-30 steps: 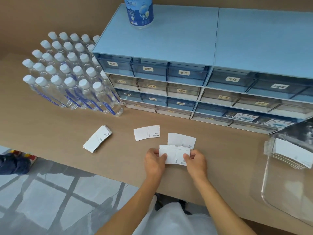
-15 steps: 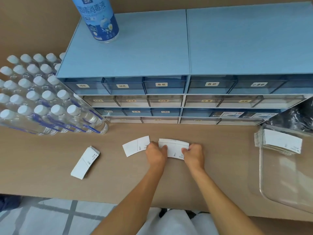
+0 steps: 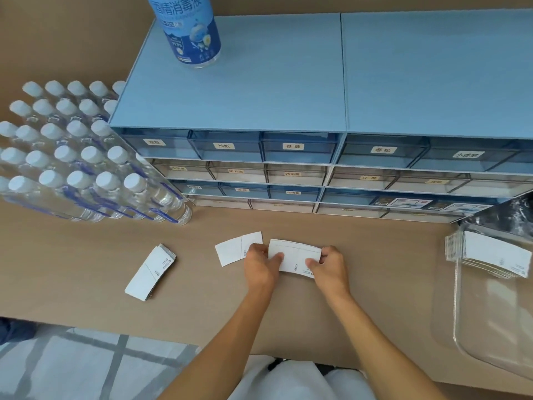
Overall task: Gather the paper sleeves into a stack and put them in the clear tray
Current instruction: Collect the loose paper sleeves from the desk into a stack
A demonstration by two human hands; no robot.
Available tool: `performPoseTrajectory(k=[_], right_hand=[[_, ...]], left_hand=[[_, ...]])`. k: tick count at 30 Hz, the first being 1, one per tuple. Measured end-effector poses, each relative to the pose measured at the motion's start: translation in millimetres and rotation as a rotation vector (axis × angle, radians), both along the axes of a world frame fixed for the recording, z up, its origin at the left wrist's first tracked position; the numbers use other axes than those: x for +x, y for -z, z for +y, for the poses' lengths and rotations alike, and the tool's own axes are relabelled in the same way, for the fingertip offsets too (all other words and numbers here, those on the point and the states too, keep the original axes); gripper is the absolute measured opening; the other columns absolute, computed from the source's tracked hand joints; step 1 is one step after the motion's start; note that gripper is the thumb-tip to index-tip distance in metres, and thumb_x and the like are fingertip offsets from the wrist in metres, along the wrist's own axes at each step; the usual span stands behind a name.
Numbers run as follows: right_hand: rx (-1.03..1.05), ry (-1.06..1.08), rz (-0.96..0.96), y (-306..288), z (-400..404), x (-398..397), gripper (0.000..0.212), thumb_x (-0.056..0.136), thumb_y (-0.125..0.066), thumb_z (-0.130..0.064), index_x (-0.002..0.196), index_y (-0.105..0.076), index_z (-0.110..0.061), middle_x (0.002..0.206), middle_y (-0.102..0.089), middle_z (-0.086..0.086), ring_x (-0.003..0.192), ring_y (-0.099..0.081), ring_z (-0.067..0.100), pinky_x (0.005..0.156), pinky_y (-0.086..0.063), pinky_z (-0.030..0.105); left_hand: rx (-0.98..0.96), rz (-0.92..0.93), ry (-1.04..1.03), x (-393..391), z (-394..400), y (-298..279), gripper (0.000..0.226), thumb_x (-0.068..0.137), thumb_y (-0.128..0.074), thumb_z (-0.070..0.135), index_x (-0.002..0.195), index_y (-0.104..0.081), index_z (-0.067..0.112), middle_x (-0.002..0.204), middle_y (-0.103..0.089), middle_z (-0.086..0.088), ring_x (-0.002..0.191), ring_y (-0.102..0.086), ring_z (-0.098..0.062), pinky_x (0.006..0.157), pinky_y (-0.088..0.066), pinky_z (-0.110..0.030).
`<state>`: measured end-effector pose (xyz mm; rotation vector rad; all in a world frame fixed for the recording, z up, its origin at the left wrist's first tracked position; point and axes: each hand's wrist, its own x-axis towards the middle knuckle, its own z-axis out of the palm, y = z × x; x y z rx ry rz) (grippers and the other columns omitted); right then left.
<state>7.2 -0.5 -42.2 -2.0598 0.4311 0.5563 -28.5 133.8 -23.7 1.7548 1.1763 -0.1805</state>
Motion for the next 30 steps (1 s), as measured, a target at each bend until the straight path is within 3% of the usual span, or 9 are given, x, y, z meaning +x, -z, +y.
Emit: performPoseTrajectory(k=[4,7,9,12,14,17,23,26,30], right_hand=[[0.058,-0.101,-0.001,-7,36,6,0.010,0.078,-0.070,-0.008,0.086,-0.065,-0.004,0.078,-0.069,0.007,0.076,-0.069,0.030,0.071,-0.055,0.038],[0.033,-0.221,-0.017,-11,67,13,0.011,0.079,-0.069,-0.015,0.086,-0.065,-0.009,0.085,-0.071,0.007,0.080,-0.068,0.030,0.072,-0.054,0.036],[-0.026,-0.308,-0.007,-8,88,16,0.015,0.079,-0.068,-0.024,0.088,-0.065,-0.013,0.095,-0.071,0.008,0.090,-0.066,0.031,0.078,-0.054,0.036],[-0.150,-0.377,-0.032,-2,111,18,0.026,0.078,-0.067,-0.034,0.091,-0.066,-0.012,0.107,-0.067,0.014,0.103,-0.060,0.036,0.089,-0.052,0.038],[-0.197,-0.387,-0.051,-2,123,17,0.031,0.079,-0.067,-0.032,0.097,-0.066,-0.007,0.114,-0.063,0.018,0.107,-0.058,0.037,0.092,-0.050,0.038],[-0.218,-0.361,-0.036,-5,135,17,0.032,0.085,-0.066,-0.025,0.108,-0.063,-0.002,0.122,-0.058,0.020,0.114,-0.056,0.038,0.094,-0.047,0.037],[-0.229,-0.335,-0.018,-4,137,14,0.032,0.084,-0.067,-0.024,0.105,-0.063,-0.001,0.118,-0.063,0.020,0.109,-0.060,0.036,0.087,-0.049,0.036],[-0.214,-0.329,0.002,-4,133,13,0.031,0.083,-0.070,-0.025,0.101,-0.063,-0.001,0.111,-0.066,0.019,0.103,-0.063,0.036,0.080,-0.049,0.033],[-0.167,-0.311,0.010,-3,128,10,0.028,0.082,-0.070,-0.025,0.098,-0.059,-0.004,0.106,-0.067,0.016,0.101,-0.063,0.036,0.078,-0.048,0.034]], left_hand=[[-0.023,-0.011,-0.140,-19,29,-2,0.023,0.079,-0.077,0.021,0.090,-0.064,0.006,0.080,-0.063,-0.001,0.076,-0.061,-0.021,0.069,-0.048,-0.030],[-0.015,-0.024,-0.231,-27,54,-6,0.024,0.077,-0.079,0.021,0.073,-0.057,0.011,0.073,-0.058,0.000,0.067,-0.055,-0.020,0.063,-0.045,-0.028],[0.000,-0.031,-0.308,-31,70,-7,0.028,0.073,-0.080,0.026,0.074,-0.056,0.012,0.085,-0.060,-0.003,0.069,-0.057,-0.021,0.064,-0.048,-0.030],[0.035,0.013,-0.349,-33,87,6,0.031,0.065,-0.078,0.038,0.078,-0.065,0.013,0.100,-0.066,-0.012,0.084,-0.068,-0.030,0.080,-0.057,-0.040],[0.043,0.048,-0.355,-33,95,19,0.035,0.061,-0.073,0.043,0.076,-0.069,0.011,0.099,-0.069,-0.018,0.087,-0.069,-0.034,0.080,-0.058,-0.041],[0.043,0.059,-0.335,-27,100,9,0.029,0.069,-0.075,0.032,0.077,-0.067,0.005,0.098,-0.068,-0.022,0.092,-0.067,-0.038,0.083,-0.057,-0.042],[-0.029,0.039,-0.343,-23,106,-7,0.034,0.079,-0.076,0.023,0.103,-0.067,0.001,0.104,-0.071,-0.014,0.096,-0.067,-0.030,0.077,-0.052,-0.032],[-0.023,0.050,-0.317,-24,106,-10,0.034,0.080,-0.075,0.023,0.105,-0.065,0.002,0.106,-0.071,-0.013,0.099,-0.067,-0.031,0.081,-0.052,-0.034],[-0.016,0.039,-0.285,-26,107,-10,0.031,0.081,-0.075,0.023,0.103,-0.064,0.003,0.103,-0.070,-0.011,0.097,-0.066,-0.029,0.076,-0.049,-0.030]])
